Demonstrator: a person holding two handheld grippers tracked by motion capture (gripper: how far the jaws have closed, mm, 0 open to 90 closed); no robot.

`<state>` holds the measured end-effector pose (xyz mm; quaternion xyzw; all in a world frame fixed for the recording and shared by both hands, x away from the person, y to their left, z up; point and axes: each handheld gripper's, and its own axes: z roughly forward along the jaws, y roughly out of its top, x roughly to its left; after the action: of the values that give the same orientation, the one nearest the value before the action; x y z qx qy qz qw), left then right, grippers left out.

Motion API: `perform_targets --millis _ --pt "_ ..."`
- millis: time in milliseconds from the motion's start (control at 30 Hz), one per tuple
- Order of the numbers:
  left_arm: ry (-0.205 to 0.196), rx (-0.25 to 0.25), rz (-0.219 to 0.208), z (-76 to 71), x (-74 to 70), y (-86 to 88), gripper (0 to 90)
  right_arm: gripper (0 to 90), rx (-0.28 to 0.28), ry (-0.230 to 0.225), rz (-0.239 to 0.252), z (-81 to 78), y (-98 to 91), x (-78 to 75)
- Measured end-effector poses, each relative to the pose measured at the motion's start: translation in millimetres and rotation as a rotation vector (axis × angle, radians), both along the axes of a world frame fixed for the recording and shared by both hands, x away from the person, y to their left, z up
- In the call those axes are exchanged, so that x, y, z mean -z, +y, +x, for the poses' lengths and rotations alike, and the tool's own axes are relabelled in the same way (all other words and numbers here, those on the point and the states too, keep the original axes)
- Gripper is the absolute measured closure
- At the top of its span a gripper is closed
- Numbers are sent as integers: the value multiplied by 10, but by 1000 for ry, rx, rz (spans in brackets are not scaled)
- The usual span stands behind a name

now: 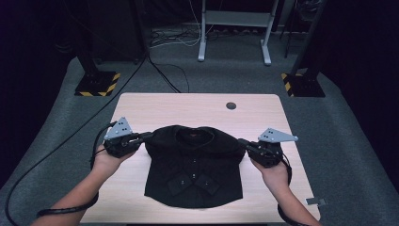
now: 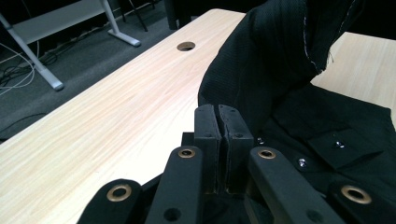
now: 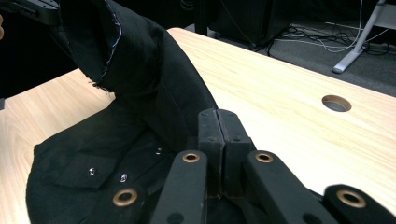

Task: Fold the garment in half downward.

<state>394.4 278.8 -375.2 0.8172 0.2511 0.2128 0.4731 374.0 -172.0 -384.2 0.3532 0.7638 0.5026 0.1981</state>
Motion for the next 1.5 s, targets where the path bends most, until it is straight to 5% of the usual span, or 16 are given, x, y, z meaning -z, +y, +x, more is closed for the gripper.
perform_targets --millis 1500 --pt "48 53 -13 -328 214 39 863 893 -45 64 -5 -389 -75 282"
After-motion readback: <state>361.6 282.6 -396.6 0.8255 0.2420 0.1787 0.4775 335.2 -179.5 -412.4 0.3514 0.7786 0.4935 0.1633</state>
